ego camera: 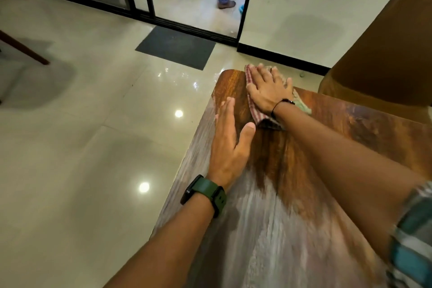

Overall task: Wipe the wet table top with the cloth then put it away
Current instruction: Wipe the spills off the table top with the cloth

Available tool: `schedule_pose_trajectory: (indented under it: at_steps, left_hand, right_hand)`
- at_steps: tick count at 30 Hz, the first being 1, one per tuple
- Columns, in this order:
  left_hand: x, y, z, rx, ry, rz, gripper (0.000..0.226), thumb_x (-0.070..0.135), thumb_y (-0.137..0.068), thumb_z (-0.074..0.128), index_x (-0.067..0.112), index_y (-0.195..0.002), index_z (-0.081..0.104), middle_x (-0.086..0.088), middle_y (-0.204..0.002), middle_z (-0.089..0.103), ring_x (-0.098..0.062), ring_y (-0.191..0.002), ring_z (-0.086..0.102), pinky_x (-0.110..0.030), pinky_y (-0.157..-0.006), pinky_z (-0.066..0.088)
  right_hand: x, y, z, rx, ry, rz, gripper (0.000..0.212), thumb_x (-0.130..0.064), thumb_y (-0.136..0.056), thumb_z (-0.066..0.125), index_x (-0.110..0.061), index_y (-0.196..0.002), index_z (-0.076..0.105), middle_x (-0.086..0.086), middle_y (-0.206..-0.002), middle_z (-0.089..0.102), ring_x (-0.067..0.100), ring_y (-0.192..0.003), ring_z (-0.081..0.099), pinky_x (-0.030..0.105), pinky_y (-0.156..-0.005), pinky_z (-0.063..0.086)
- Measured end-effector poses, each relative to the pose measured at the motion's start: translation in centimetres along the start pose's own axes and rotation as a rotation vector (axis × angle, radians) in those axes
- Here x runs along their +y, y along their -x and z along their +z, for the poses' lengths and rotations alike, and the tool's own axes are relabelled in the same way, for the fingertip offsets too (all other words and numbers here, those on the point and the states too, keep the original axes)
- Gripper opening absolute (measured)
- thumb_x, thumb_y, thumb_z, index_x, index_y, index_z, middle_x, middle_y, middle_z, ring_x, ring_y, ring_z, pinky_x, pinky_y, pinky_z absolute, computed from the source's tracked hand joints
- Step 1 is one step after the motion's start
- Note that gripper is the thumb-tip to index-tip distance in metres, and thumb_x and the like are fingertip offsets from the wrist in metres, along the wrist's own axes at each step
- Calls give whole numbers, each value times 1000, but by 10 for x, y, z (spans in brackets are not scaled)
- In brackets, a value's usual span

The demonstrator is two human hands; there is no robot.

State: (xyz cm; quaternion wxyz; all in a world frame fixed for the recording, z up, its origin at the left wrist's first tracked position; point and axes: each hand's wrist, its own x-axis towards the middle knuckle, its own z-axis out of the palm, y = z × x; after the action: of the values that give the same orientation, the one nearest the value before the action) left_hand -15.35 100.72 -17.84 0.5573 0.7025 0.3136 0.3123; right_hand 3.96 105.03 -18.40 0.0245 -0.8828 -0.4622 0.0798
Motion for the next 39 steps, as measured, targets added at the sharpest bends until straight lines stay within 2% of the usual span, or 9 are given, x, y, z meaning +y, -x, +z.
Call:
schedule_pose_trajectory:
  at_steps: [9, 13, 15, 20, 24, 29, 32, 34, 39]
  left_hand:
    - [22, 31, -25, 131, -150, -114, 69, 47, -87, 29, 17, -147, 12, -3, -156, 12, -13, -142, 8, -43, -117, 13]
    - [16, 102, -48, 158, -260, -195, 66, 48, -88, 23, 23, -145, 0, 7, -154, 1, -4, -141, -2, -33, -118, 1]
    - [7, 120, -50, 126, -297, -161, 63, 56, -87, 19, 29, -139, -2, 13, -150, -1, -2, -141, -4, -25, -116, -5]
    - [-1, 122, -47, 93, -312, -45, 66, 63, -87, 20, 29, -141, 3, 14, -151, 3, 6, -139, -2, -15, -113, -6]
    - [2, 124, -50, 84, -188, -71, 63, 56, -83, 24, 37, -138, 2, 30, -142, -4, 20, -130, -10, -9, -109, -8]
    - [5, 128, -54, 141, -71, -114, 67, 56, -81, 26, 35, -140, 3, 30, -143, -3, 21, -129, -11, -23, -115, -2]
    - [8, 125, -57, 207, -24, -131, 71, 53, -83, 31, 28, -144, 6, 11, -154, 6, -2, -142, 3, -43, -117, 11]
    - [9, 125, -59, 234, 10, -148, 74, 52, -82, 34, 23, -146, 9, 2, -156, 11, -11, -143, 9, -45, -116, 17]
    - [7, 127, -61, 245, 87, -145, 75, 50, -81, 37, 23, -146, 11, 3, -155, 13, -8, -142, 10, -42, -116, 18]
  right_hand:
    - [-38, 138, 19, -85, 109, -382, 58, -50, -93, 8, -37, -148, -8, -9, -157, -11, 23, -146, -8, 58, -114, -3]
    - [-51, 230, 36, 3, 53, -526, 59, -43, -92, 25, -28, -149, 17, -2, -156, 22, 31, -142, 23, 60, -109, 12]
    - [-55, 245, 38, -21, 35, -523, 59, -43, -93, 25, -30, -149, 13, -3, -156, 21, 30, -142, 23, 59, -107, 9]
    - [-69, 163, 26, -52, 76, -508, 57, -50, -90, 7, -40, -145, -8, -14, -153, -11, 21, -146, -2, 58, -114, -2]
    - [-87, 65, 15, -52, 85, -306, 57, -46, -97, 16, -34, -150, 2, -7, -159, -3, 18, -146, -5, 53, -115, -4]
    - [-96, 64, 20, -51, 51, -198, 57, -38, -100, 17, -20, -151, -1, 0, -160, -7, 18, -146, -9, 47, -116, -8]
    - [-103, 120, 24, -74, 74, -237, 65, -47, -93, 6, -19, -151, -6, 1, -159, -10, 19, -145, -10, 46, -116, -8]
    - [-105, 175, 27, -98, 79, -318, 72, -52, -85, -2, -19, -149, -9, 2, -158, -12, 20, -145, -11, 49, -117, -4]
    - [-91, 298, 42, -63, 30, -500, 64, -43, -92, 26, -18, -150, 14, 5, -156, 19, 24, -145, 11, 51, -111, 10]
